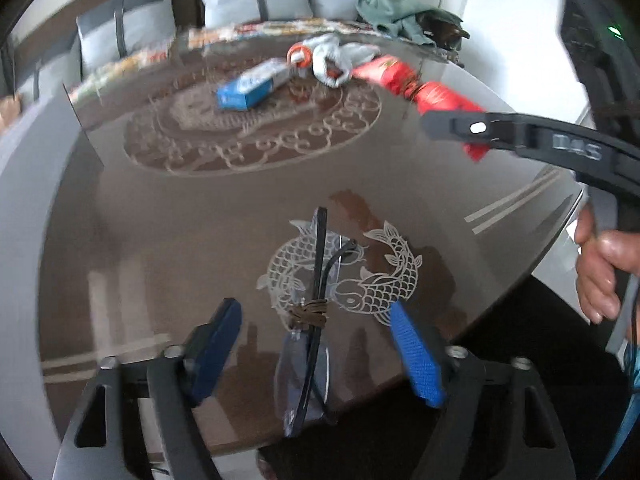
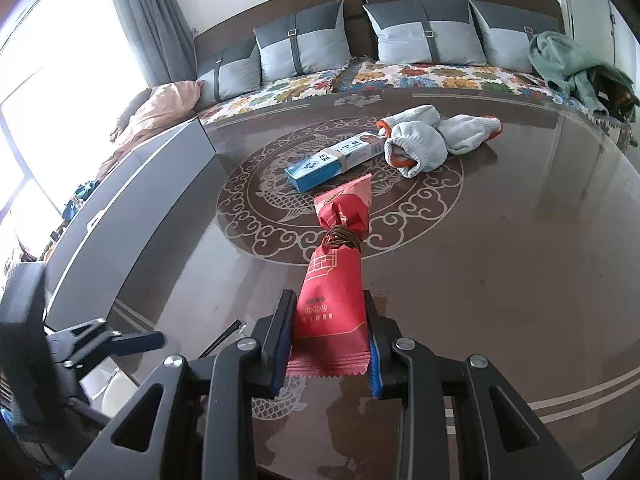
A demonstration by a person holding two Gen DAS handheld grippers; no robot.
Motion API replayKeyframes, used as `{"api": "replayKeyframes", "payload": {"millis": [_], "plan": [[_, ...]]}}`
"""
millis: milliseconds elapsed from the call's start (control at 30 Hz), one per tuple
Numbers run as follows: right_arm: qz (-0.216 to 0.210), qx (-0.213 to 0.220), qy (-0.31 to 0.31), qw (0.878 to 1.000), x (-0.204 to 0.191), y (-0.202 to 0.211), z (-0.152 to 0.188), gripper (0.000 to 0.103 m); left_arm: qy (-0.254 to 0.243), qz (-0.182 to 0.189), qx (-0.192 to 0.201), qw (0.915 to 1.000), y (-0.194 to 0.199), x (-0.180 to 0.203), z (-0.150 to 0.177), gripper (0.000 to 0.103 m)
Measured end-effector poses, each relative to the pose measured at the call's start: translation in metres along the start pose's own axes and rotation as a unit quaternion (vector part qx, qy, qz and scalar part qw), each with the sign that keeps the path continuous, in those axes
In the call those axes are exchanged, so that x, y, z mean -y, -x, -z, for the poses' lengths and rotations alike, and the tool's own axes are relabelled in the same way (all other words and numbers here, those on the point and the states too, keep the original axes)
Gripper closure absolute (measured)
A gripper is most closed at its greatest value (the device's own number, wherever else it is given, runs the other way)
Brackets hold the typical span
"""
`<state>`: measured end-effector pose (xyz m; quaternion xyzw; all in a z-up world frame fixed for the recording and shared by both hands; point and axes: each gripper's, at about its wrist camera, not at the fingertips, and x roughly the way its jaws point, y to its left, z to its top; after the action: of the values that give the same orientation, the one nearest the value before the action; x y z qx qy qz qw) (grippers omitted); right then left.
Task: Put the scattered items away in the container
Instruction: 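Carry the glasses and red packet over the cardboard box with both tools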
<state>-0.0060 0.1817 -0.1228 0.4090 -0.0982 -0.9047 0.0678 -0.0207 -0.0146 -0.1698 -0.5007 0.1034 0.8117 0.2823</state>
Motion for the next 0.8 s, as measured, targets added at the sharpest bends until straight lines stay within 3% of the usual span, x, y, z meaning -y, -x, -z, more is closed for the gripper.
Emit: {"api": "replayKeyframes", "payload": {"millis": [33,200,367,567,800], "plan": [[0.0,0.001,-0.002,1.0,0.001,0.0,0.0,0.072,0.01,-0.004,-0.007,0.9999,-0.002,-0.004,0.0,0.09],[0.002,0.005,-0.014,1.0,0.009,0.004,0.001,0.072,0.063,-0.01,-0.008,0.9979,0.004,-0.02,0.003,0.092],[-0.006,0.004,-0.016,1.0,0.007,0.006,0.003,0.072,0.129,0.01,0.026,0.9912,0.03,-0.038,0.003,0.092],[-0.02,0.003,0.006,1.0,-0.012,0.008,-0.001,0.072,0.16,-0.011,0.073,0.9843,0.066,-0.049,-0.003,0.092],[-0.045,-0.008,0.039,0.998,-0.05,0.005,-0.002,0.072,0.206,-0.017,0.083,0.9749,0.079,-0.065,-0.002,0.092]]}}
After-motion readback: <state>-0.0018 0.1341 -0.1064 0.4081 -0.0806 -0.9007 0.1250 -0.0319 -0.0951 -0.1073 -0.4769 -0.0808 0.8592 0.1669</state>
